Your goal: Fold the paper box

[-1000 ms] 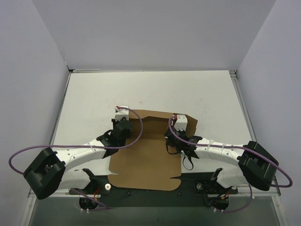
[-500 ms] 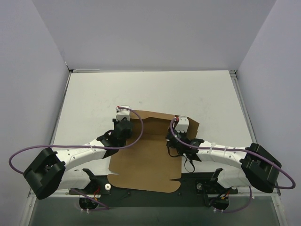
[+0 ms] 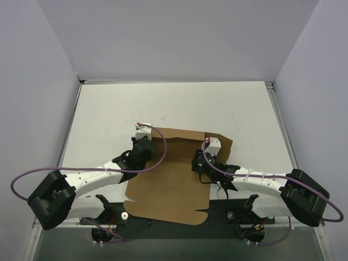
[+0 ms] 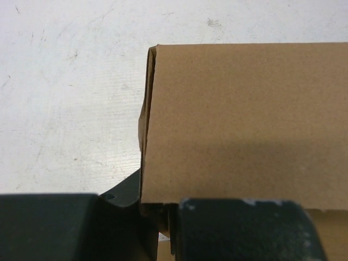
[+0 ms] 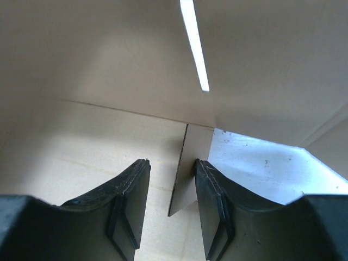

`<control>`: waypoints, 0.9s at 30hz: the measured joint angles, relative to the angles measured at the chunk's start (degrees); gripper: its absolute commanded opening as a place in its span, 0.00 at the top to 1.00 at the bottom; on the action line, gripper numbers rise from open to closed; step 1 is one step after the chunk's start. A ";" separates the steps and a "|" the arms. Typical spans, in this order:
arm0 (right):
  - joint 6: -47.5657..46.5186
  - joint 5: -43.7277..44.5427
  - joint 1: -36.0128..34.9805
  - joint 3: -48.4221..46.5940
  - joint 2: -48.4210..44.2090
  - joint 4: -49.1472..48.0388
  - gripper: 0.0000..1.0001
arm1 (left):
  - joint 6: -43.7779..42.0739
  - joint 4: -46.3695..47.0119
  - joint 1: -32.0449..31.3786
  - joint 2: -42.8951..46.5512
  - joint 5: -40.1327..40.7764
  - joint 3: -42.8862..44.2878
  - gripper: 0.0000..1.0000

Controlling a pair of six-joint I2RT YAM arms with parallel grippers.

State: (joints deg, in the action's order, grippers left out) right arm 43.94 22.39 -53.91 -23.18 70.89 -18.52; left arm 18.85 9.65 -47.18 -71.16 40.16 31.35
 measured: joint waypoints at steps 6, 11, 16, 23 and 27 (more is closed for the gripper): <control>0.70 -4.87 3.48 1.68 0.17 -3.72 0.61 | -0.20 0.17 -0.13 -0.22 -0.09 0.09 1.00; 1.88 -8.59 6.62 3.15 1.99 -6.19 0.61 | -0.22 0.17 -0.13 -0.37 -0.11 0.26 1.00; 2.54 -9.79 7.28 3.15 3.48 -6.58 0.61 | -0.24 0.24 -0.13 -0.50 -0.07 0.31 1.00; 2.47 -10.05 7.48 3.13 3.34 -6.62 0.59 | -0.24 0.22 -0.13 -0.55 0.07 0.31 1.00; 2.73 -10.51 7.37 3.32 0.85 -4.87 0.44 | -0.24 0.24 -0.13 -0.52 -0.20 0.31 1.00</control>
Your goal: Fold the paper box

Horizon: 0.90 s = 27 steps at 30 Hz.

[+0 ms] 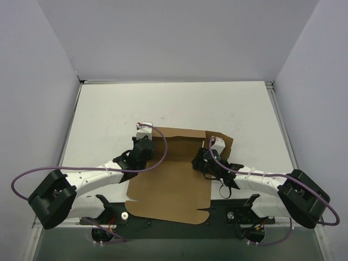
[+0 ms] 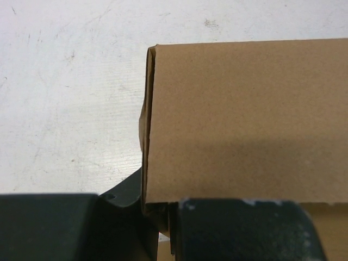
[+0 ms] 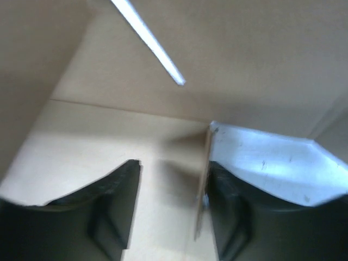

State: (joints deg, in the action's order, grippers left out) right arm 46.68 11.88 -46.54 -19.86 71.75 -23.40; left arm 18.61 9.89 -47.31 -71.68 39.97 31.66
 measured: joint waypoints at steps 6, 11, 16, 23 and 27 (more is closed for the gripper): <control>0.81 0.55 -0.02 1.79 -10.29 3.76 0.37 | 0.02 0.07 0.09 0.07 -0.46 0.00 1.00; 1.51 3.34 0.74 3.28 -18.34 8.02 0.38 | 0.00 0.04 0.37 0.22 -1.05 0.00 1.00; 2.93 5.18 3.13 6.36 -23.04 13.00 0.47 | 0.00 -0.02 0.61 0.37 -1.49 0.00 1.00; 4.35 5.53 8.22 7.63 -27.69 17.64 0.61 | 0.00 -0.07 0.61 0.44 -1.53 0.00 1.00; 5.22 5.55 11.47 9.22 -29.31 18.49 0.69 | -0.07 -0.07 0.66 0.44 -1.62 0.00 1.00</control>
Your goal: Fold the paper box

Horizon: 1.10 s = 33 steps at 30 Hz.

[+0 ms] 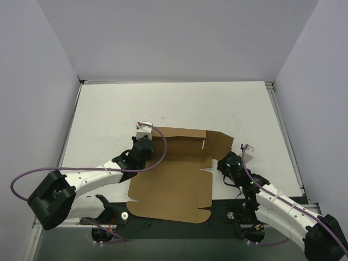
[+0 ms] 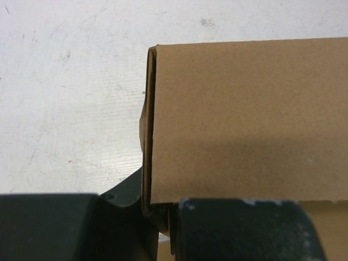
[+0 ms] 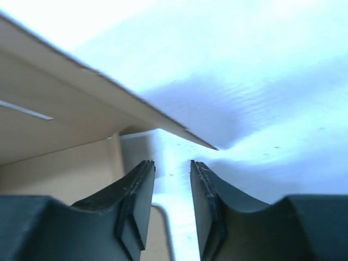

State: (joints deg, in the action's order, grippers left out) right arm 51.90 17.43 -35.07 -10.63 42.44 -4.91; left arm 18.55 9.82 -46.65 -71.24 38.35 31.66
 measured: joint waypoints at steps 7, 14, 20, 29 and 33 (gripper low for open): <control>0.35 -1.33 1.40 1.05 3.04 -0.63 0.79 | -0.20 0.00 0.00 0.00 -0.09 0.00 1.00; 0.02 -4.94 1.40 1.14 10.47 -8.00 0.88 | -0.17 0.02 0.00 0.00 -0.09 0.00 1.00; -0.61 -6.54 0.39 1.05 16.52 -16.31 0.89 | -0.17 0.04 0.00 0.00 -0.13 0.00 1.00; -2.19 -3.56 -9.99 -2.84 17.68 -17.22 0.89 | -0.13 0.00 0.17 0.00 0.15 -0.02 1.00; -2.54 -3.26 -10.34 -3.61 21.09 -18.25 0.89 | -0.13 0.02 0.15 0.00 0.09 -0.02 1.00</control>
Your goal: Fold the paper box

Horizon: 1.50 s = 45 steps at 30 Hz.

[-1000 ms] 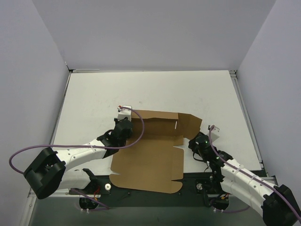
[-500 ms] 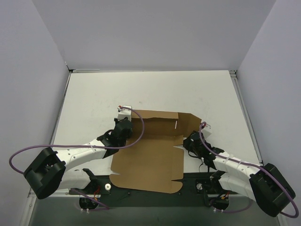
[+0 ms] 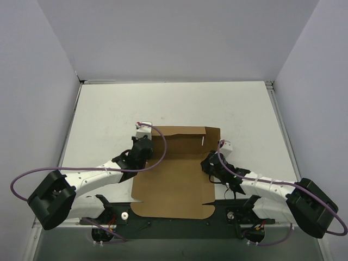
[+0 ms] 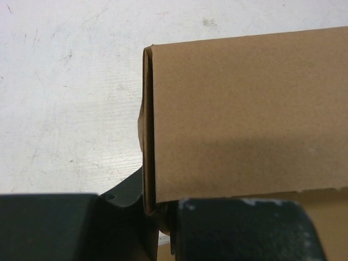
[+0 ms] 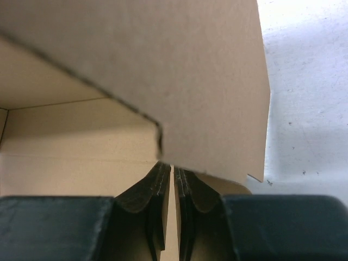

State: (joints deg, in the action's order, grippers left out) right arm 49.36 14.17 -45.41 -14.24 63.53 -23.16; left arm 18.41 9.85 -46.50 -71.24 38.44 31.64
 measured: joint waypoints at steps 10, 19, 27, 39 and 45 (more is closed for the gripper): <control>-0.85 3.41 -0.48 -2.43 -2.58 6.69 0.81 | 0.02 -0.22 0.02 0.31 0.00 -0.11 1.00; 0.39 12.41 -6.82 -10.93 -15.91 22.16 0.68 | -0.04 -0.26 0.02 1.22 -0.70 -0.76 1.00; 1.77 6.71 5.42 -8.59 -9.35 24.04 0.78 | -0.04 -0.26 0.02 1.27 -0.81 -0.79 1.00; -0.98 -5.66 14.82 -7.50 0.46 14.23 0.84 | -0.09 -0.68 0.13 1.70 -0.44 -0.96 1.00; -1.03 -6.34 9.57 -7.50 1.33 10.47 0.85 | -0.07 -0.85 0.20 1.70 0.28 -0.98 1.00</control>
State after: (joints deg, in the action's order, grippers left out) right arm 48.34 7.84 -35.83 -21.74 64.86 -12.69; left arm 18.35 8.99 -46.30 -69.54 38.72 30.65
